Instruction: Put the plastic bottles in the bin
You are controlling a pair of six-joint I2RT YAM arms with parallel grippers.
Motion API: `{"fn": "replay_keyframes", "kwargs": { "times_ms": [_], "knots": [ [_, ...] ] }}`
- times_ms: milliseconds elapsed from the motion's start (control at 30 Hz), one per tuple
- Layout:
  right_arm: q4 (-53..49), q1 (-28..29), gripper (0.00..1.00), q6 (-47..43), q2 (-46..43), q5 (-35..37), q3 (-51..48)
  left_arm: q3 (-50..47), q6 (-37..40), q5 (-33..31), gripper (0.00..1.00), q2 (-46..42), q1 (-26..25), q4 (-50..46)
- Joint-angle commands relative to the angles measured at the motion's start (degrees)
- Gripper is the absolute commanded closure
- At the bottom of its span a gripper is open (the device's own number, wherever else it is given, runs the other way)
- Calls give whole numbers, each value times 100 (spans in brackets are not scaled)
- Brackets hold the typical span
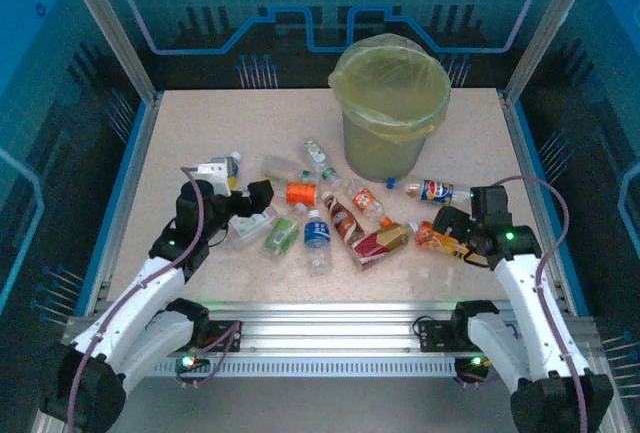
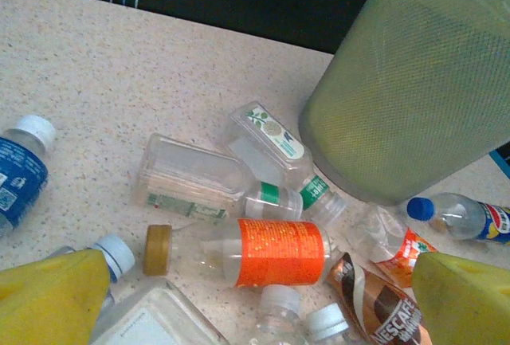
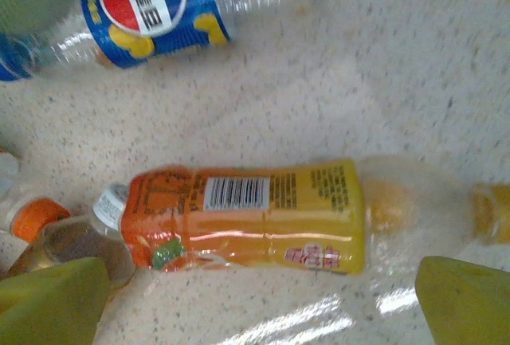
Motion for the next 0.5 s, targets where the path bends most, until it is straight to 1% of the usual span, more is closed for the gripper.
{"fn": "replay_keyframes", "kwargs": {
  "times_ms": [0,267,400,467],
  "knots": [
    [-560,-1,0,706,114,-386,237,236,-248,166,1,73,-58,-189],
    [-1117,22,0,1907,297,-734,156,228,-271,227,1,253,-67,-85],
    [-558,23,0,2573,312,-1099,-255,243,-205,287,1,340,-67,-36],
    [-316,24,0,2896,304,-1084,-408,253,-182,323,1,344,-67,-69]
  ]
}}
